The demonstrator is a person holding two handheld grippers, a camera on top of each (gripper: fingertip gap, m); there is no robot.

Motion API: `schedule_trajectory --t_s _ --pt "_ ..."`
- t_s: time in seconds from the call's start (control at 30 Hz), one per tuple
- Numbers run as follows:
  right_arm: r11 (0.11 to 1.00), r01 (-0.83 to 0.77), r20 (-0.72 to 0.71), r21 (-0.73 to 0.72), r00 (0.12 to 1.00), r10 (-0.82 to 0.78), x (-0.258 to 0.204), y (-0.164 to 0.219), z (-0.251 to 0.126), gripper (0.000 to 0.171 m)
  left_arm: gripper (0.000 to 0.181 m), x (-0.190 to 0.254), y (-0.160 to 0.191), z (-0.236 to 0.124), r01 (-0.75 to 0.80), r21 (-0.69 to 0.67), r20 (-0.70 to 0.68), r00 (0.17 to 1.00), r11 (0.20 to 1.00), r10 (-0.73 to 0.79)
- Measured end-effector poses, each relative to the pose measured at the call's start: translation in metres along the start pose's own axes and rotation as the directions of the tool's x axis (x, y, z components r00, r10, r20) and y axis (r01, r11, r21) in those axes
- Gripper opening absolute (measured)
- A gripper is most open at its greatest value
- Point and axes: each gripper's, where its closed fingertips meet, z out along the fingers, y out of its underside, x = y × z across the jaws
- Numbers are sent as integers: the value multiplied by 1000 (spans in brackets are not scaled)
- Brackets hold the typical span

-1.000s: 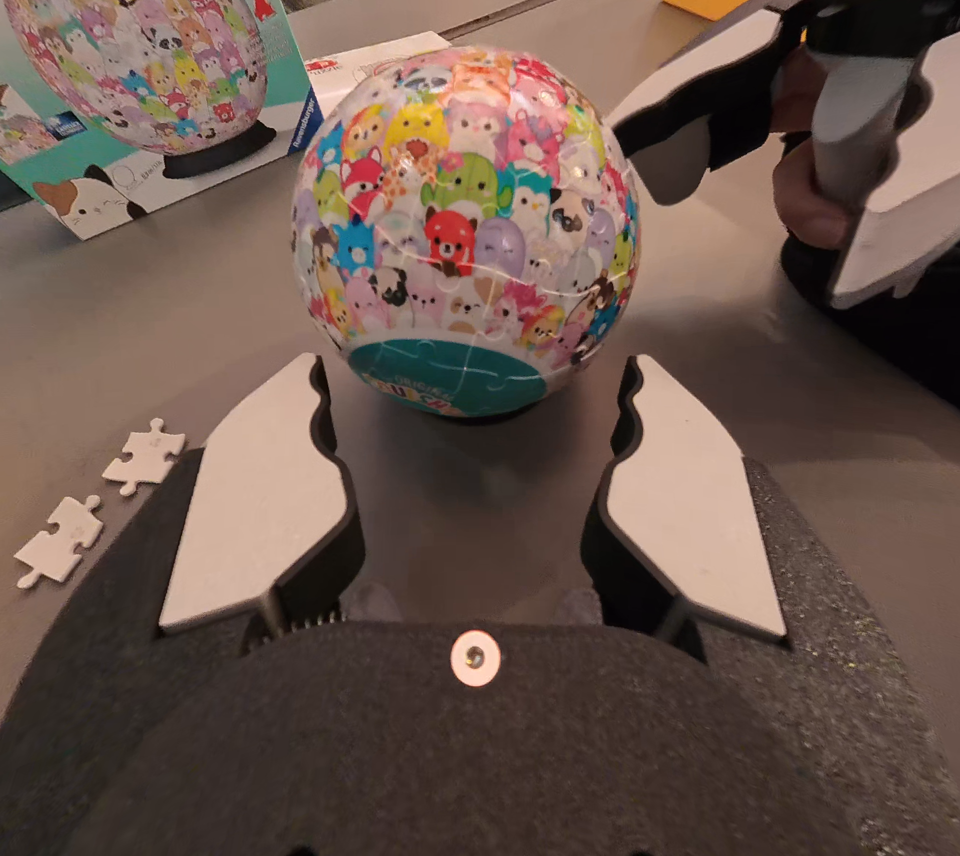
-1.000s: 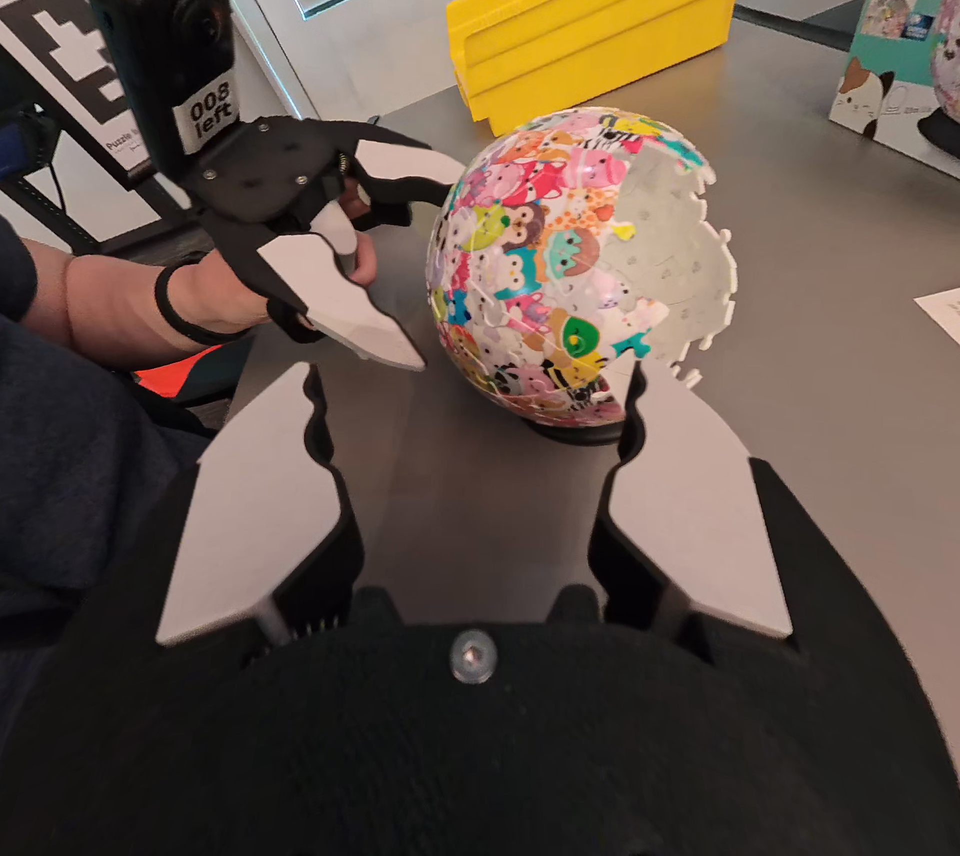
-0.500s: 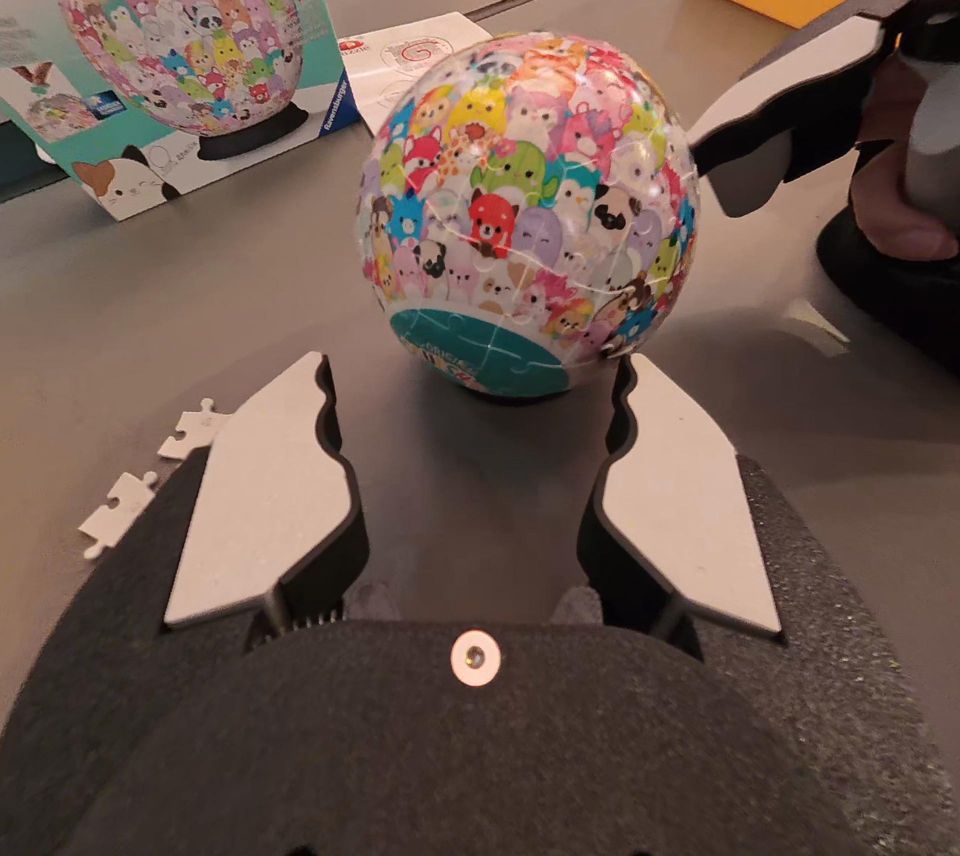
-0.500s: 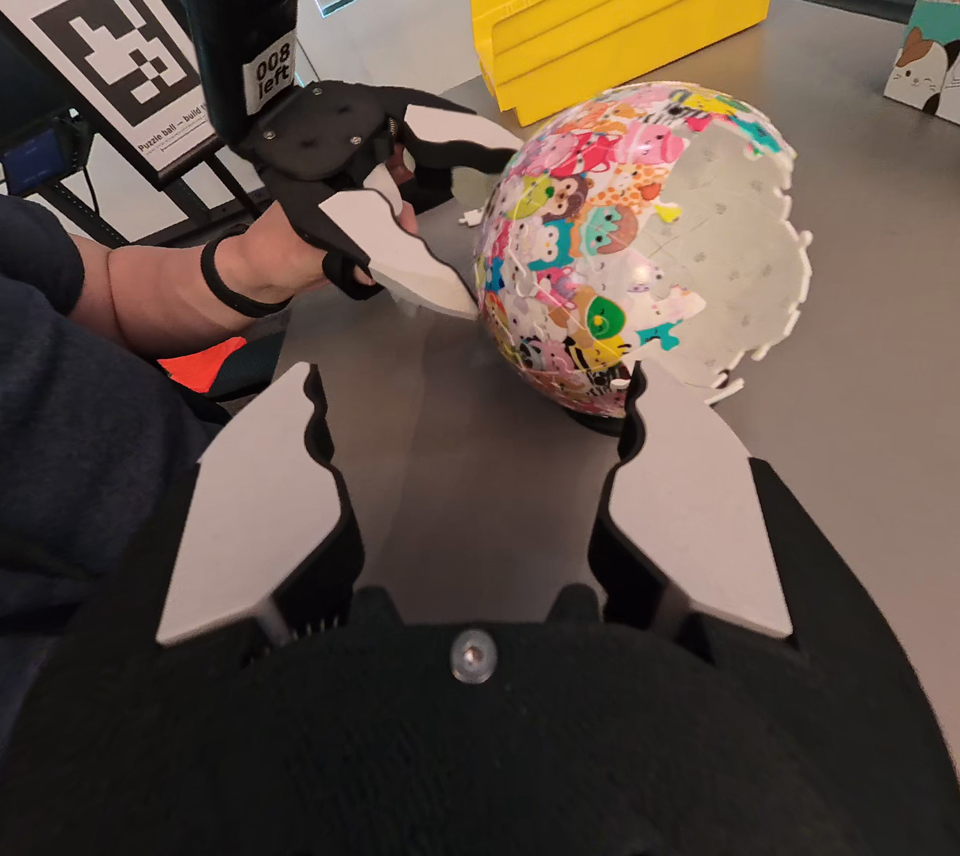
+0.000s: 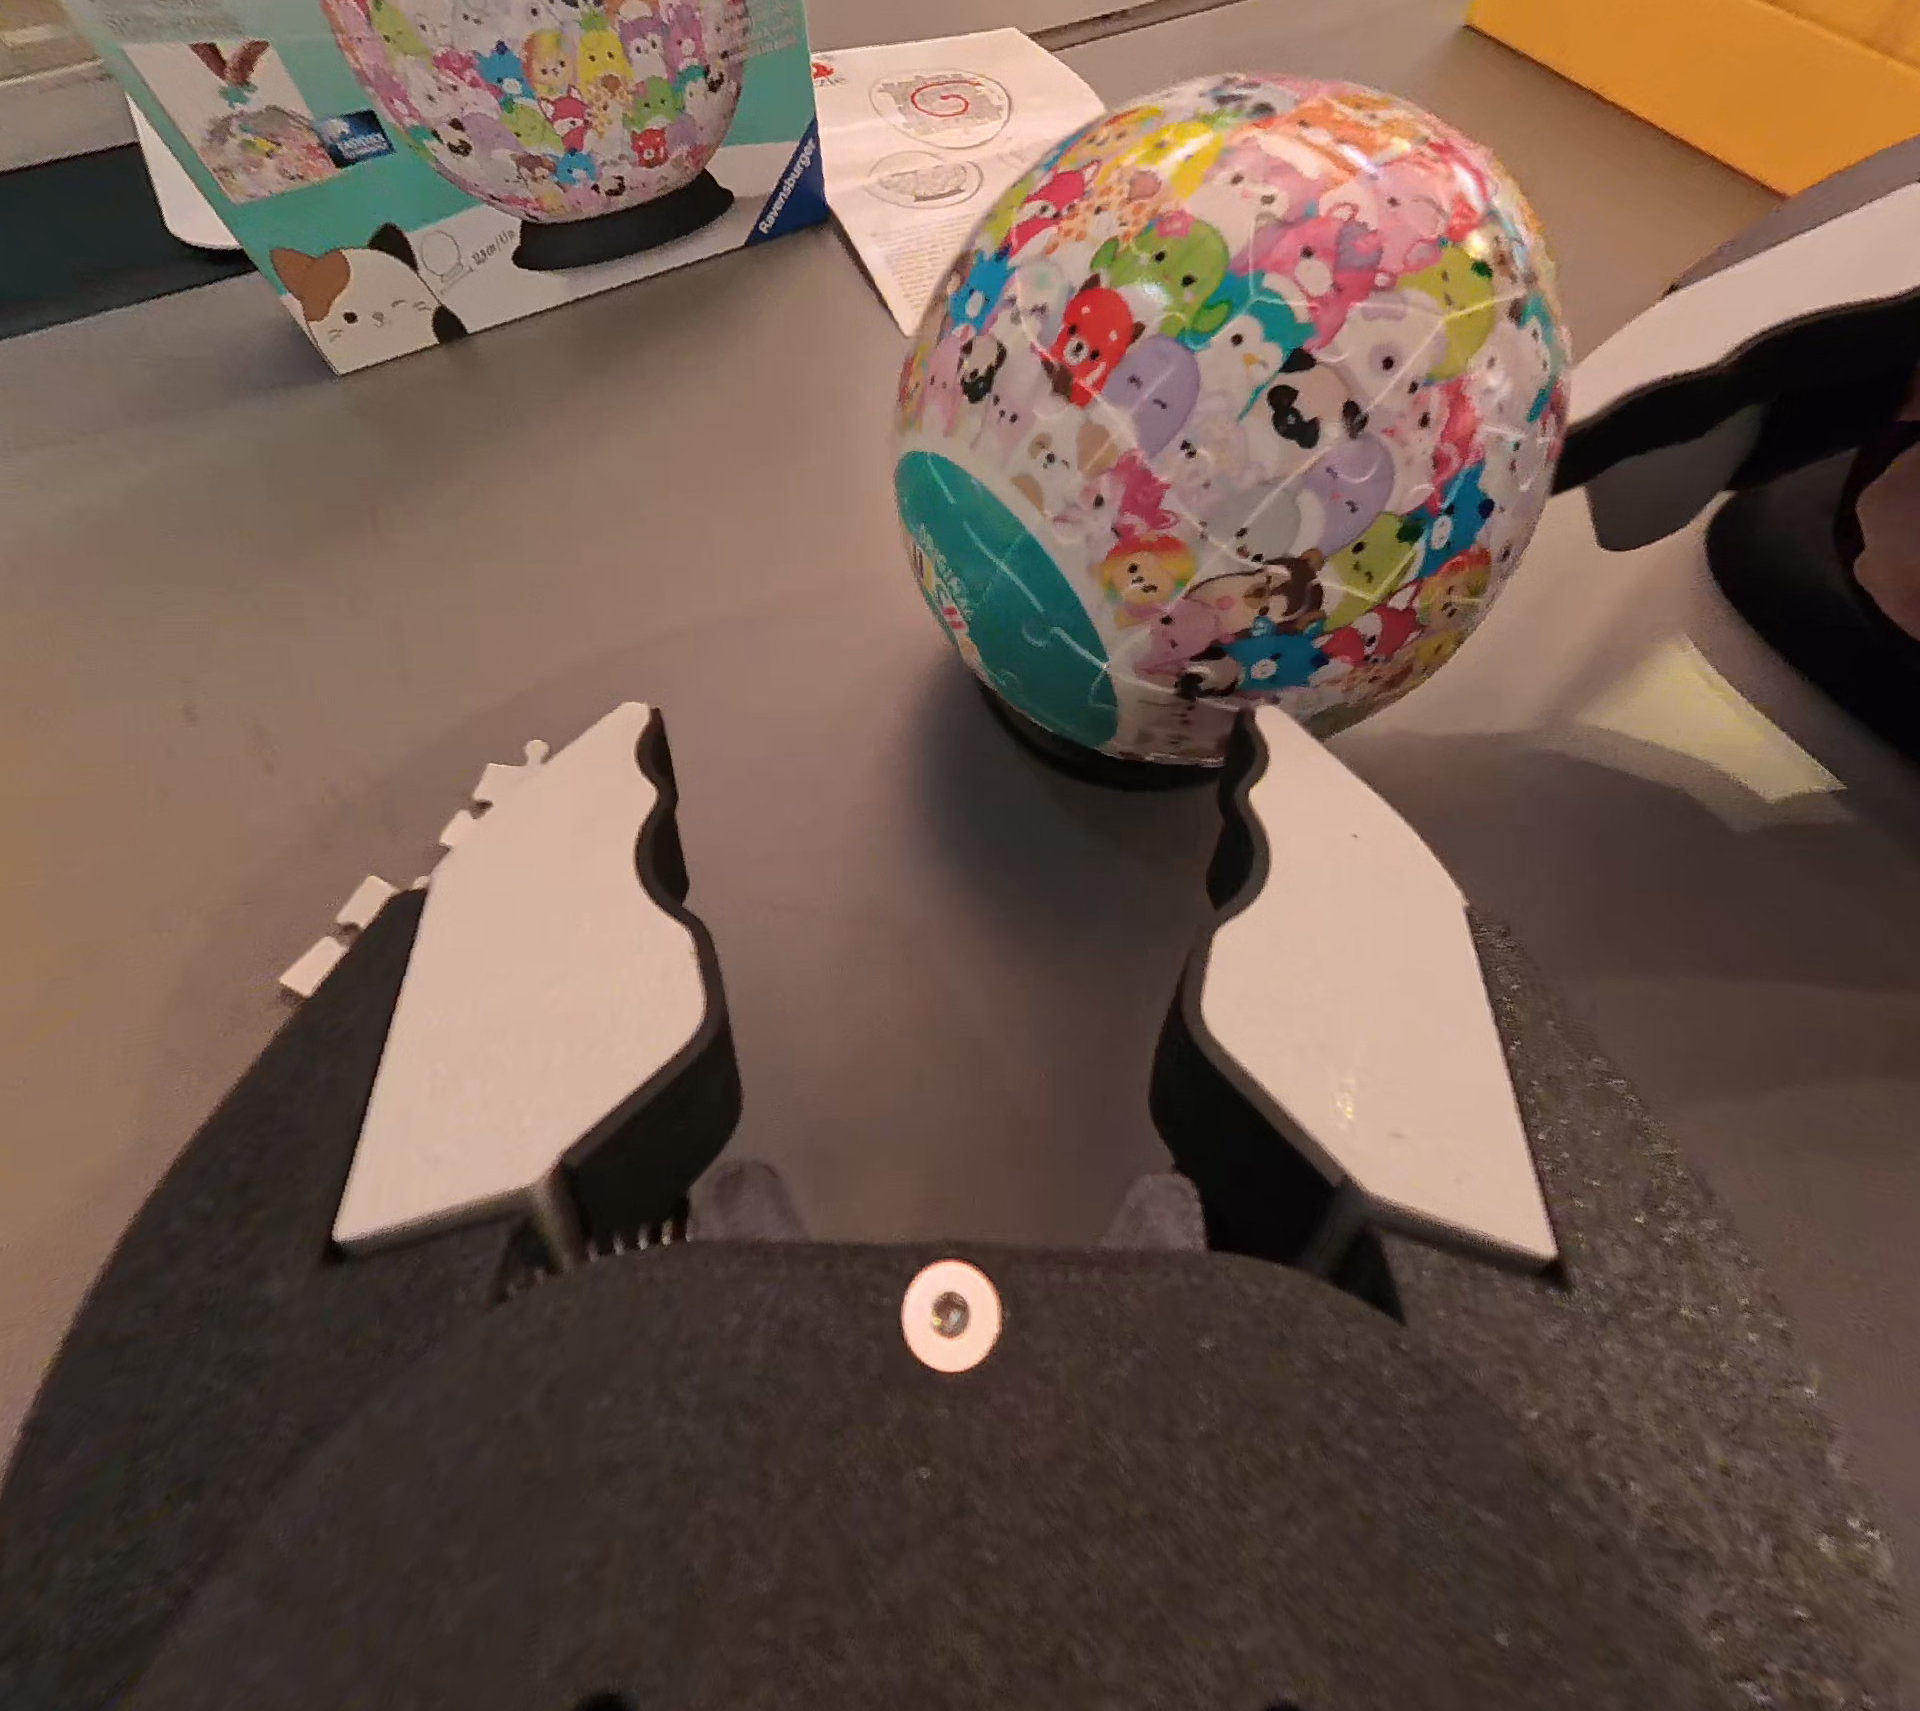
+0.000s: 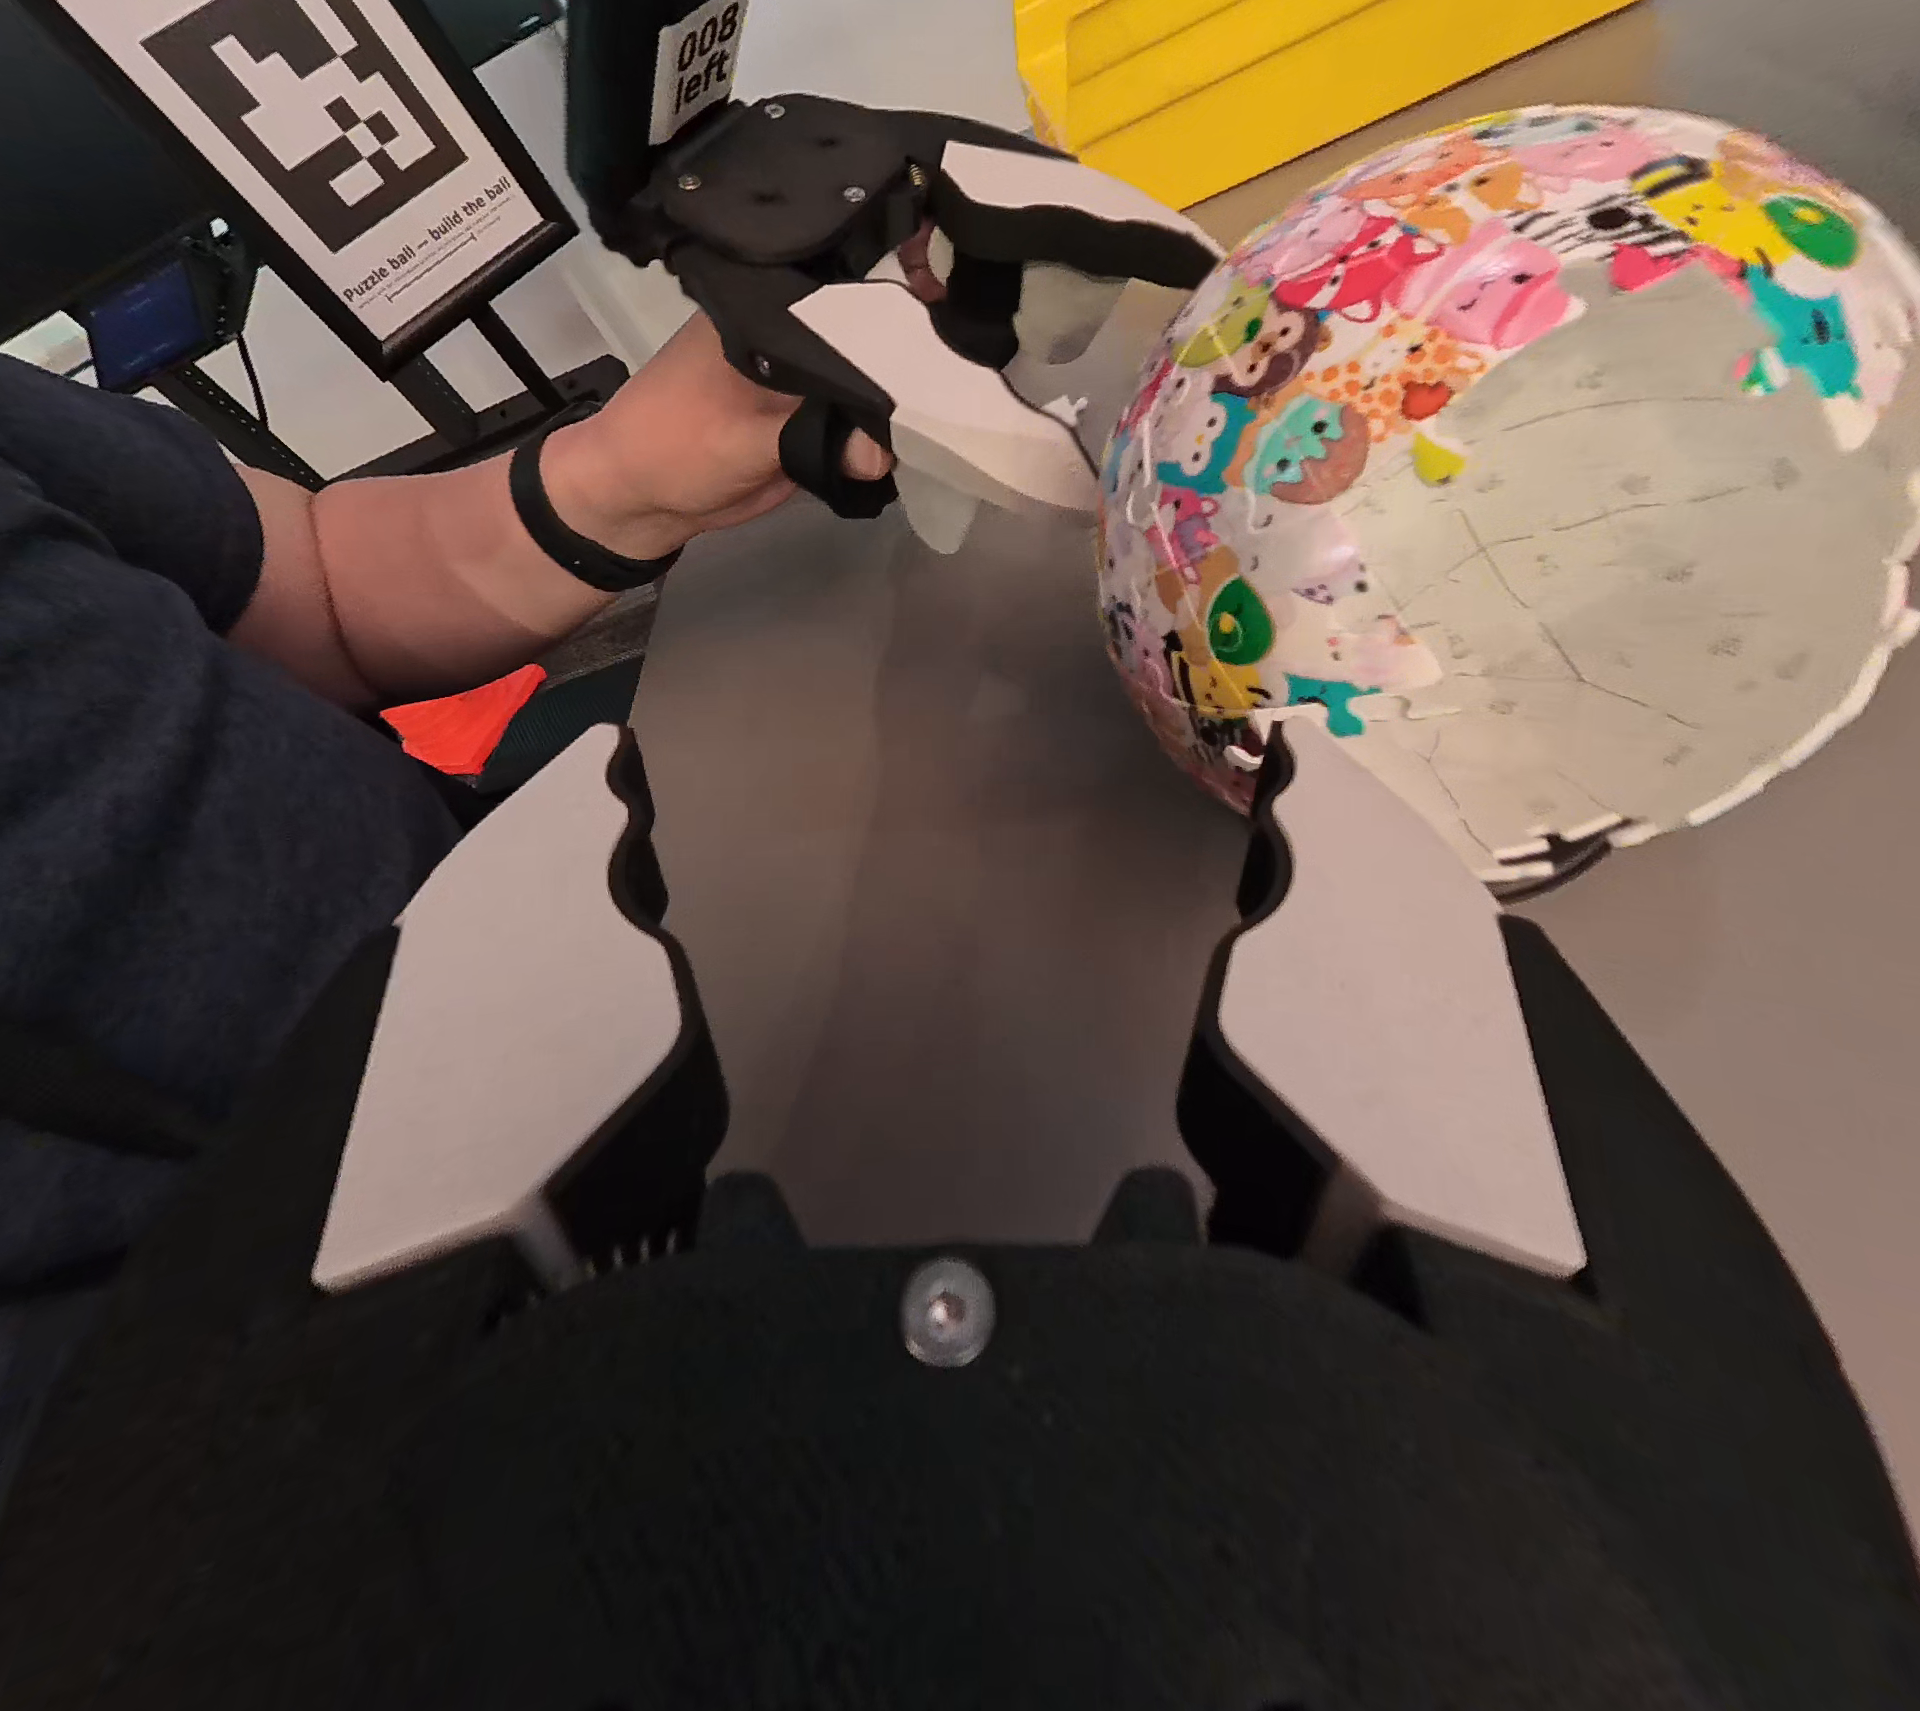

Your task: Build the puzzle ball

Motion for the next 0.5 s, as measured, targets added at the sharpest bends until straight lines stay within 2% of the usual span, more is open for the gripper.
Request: schedule_trajectory --t_s 0.23,0.5 --pt "1000 6 11 -28 1000 -6 -3 2 3 111 99 -2 1 1 50 10 -43 998 999 -50" --pt "1000 9 24 -7 1000 -9 7 -7 -19 111 103 23 4 -7 82 19 -152 985 996 -78"
